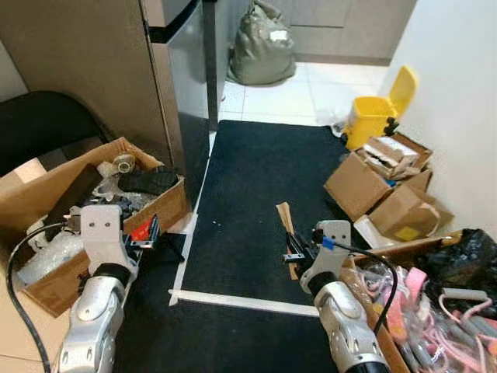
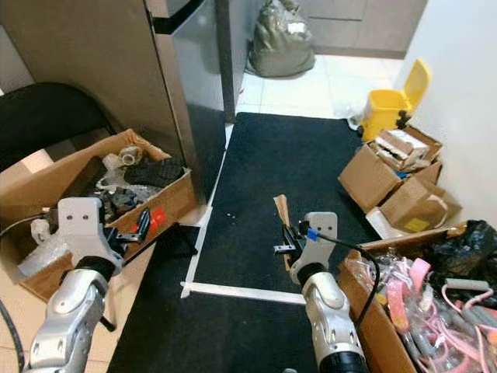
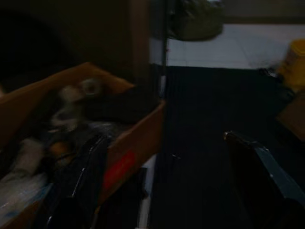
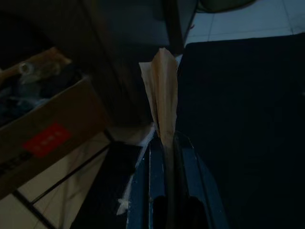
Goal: Picking trash to rubbish bin
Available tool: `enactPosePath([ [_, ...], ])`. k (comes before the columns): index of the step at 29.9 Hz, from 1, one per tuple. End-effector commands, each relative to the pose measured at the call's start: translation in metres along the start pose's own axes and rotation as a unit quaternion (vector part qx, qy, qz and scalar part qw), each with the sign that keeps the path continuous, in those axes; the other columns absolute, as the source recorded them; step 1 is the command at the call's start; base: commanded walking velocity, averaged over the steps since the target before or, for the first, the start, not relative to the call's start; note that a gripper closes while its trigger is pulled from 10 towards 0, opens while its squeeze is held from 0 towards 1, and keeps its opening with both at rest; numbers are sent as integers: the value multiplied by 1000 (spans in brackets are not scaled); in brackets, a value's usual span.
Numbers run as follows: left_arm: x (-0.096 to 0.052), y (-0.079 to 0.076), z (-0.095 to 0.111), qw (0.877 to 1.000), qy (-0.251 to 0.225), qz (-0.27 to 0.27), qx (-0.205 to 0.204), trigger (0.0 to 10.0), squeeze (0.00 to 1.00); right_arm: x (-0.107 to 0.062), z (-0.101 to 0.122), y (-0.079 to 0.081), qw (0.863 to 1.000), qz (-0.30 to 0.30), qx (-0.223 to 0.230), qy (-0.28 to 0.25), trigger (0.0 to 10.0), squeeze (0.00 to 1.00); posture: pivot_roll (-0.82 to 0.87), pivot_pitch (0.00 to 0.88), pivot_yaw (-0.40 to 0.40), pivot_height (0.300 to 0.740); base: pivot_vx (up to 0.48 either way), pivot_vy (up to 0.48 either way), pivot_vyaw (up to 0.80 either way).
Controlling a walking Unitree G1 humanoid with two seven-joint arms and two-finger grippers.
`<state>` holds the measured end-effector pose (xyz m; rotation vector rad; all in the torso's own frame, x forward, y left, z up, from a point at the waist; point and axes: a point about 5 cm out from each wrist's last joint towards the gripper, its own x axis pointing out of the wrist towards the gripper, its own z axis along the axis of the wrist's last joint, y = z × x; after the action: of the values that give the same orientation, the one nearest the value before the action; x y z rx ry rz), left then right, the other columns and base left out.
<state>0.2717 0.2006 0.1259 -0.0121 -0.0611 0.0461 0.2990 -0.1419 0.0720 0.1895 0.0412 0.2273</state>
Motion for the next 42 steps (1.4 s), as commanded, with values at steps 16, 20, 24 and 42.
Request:
enactPosePath([
  [16, -1, -1, -1, 1000, 4, -2, -6, 10000, 0, 0, -1, 5, 1000, 17, -6, 0, 10000, 0, 95, 117, 14, 740, 306, 0, 320],
  [20, -2, 0, -1, 1000, 5, 0, -6, 10000, 0, 1, 0, 6, 1000, 20, -5, -2, 10000, 0, 98, 130, 8, 740, 308, 0, 595],
  [24, -3, 2, -2, 1000, 6, 5, -6, 10000, 0, 2, 1, 7, 1000, 27, -3, -2, 10000, 0, 99, 128, 7, 740, 308, 0, 667],
  [42, -2, 2, 0, 1000, 7, 2, -4, 10000, 0, 8, 5, 14, 999, 39, -3, -10, 10000, 0, 111, 141, 9, 740, 306, 0, 694],
])
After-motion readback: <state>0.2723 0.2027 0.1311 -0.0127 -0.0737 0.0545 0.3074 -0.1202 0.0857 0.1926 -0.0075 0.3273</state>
